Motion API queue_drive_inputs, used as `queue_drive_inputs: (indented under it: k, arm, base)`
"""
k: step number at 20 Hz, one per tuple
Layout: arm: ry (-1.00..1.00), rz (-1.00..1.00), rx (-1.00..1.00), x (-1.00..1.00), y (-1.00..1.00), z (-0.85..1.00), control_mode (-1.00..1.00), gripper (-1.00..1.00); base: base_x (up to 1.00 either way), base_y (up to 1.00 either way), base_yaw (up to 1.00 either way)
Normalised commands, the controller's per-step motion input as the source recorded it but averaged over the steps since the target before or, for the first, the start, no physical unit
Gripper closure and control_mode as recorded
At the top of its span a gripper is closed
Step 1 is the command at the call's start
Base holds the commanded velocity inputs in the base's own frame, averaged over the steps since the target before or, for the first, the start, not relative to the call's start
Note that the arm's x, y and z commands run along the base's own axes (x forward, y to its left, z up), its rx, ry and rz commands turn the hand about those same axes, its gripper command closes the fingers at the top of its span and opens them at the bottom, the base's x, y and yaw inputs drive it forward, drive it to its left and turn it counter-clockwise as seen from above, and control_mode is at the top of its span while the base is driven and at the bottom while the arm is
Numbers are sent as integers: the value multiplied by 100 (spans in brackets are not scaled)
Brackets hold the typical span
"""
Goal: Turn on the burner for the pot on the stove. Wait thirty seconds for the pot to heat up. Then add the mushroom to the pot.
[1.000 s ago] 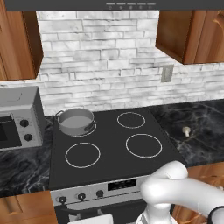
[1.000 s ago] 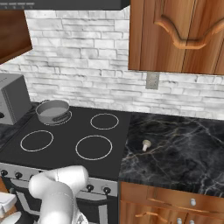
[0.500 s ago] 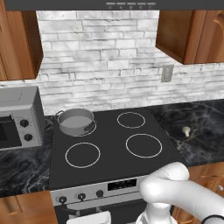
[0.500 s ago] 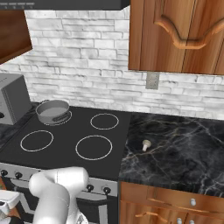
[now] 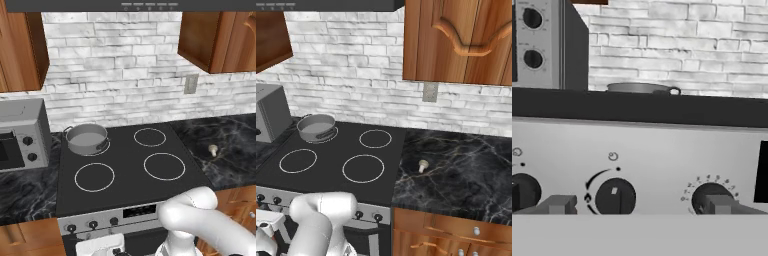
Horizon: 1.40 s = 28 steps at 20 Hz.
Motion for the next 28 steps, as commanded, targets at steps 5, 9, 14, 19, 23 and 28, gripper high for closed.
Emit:
queue_drive_inputs:
  k: [5, 9, 14, 19, 23, 28]
  arm:
    - [0, 0, 0, 41, 13, -15, -100, -100]
    - [0, 0, 0, 30, 26, -15, -100, -100]
    - [0, 0, 0, 30, 8, -21, -100, -100]
    - [0, 0, 0, 32, 0, -28, -100, -100]
    - [-1, 0, 0, 35, 2, -29, -100, -100]
    - [0, 0, 0, 35, 1, -24, -100, 100]
  base:
    - [0, 0, 0]
    - [0, 0, 0]
    - [0, 0, 0]
    - [0, 0, 0]
    - [0, 0, 0]
    - [0, 0, 0]
